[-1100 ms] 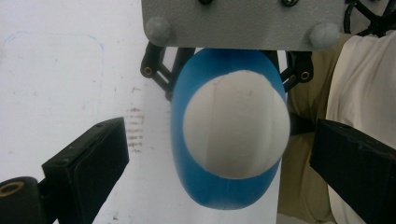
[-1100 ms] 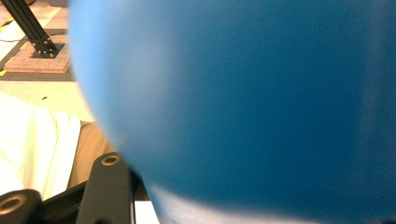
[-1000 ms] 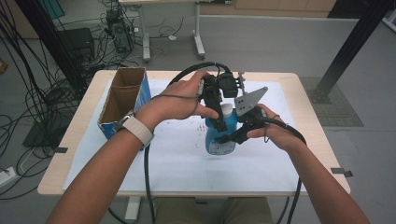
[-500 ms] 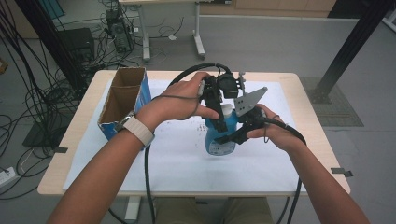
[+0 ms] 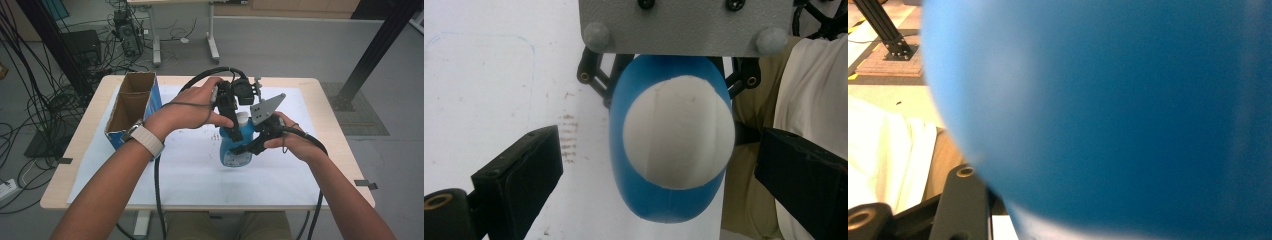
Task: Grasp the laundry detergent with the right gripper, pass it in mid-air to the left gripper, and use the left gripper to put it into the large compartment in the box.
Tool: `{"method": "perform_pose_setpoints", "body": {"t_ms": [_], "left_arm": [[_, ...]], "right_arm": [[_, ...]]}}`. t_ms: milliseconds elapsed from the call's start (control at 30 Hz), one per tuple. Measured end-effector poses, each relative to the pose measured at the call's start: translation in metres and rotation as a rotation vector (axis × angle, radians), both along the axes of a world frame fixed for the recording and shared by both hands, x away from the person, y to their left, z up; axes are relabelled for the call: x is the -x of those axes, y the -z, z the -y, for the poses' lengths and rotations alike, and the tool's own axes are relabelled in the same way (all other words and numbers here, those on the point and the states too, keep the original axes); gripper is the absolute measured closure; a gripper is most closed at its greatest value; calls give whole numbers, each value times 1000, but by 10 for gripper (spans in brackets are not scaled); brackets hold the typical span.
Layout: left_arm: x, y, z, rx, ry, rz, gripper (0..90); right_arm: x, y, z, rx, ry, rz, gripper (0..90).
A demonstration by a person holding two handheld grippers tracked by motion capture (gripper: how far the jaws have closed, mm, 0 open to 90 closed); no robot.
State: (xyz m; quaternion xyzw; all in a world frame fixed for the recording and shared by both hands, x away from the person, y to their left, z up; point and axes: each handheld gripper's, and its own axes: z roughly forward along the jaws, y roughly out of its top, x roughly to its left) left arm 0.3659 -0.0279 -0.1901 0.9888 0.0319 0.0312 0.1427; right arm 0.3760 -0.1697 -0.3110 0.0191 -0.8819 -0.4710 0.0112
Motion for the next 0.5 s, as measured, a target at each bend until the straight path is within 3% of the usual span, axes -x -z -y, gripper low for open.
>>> {"method": "perform_pose_setpoints", "body": {"t_ms": [500], "left_arm": [[0,2,1,-13,-1,-1,59]], "right_arm": [[0,0,1,1,1,1,430]]}}
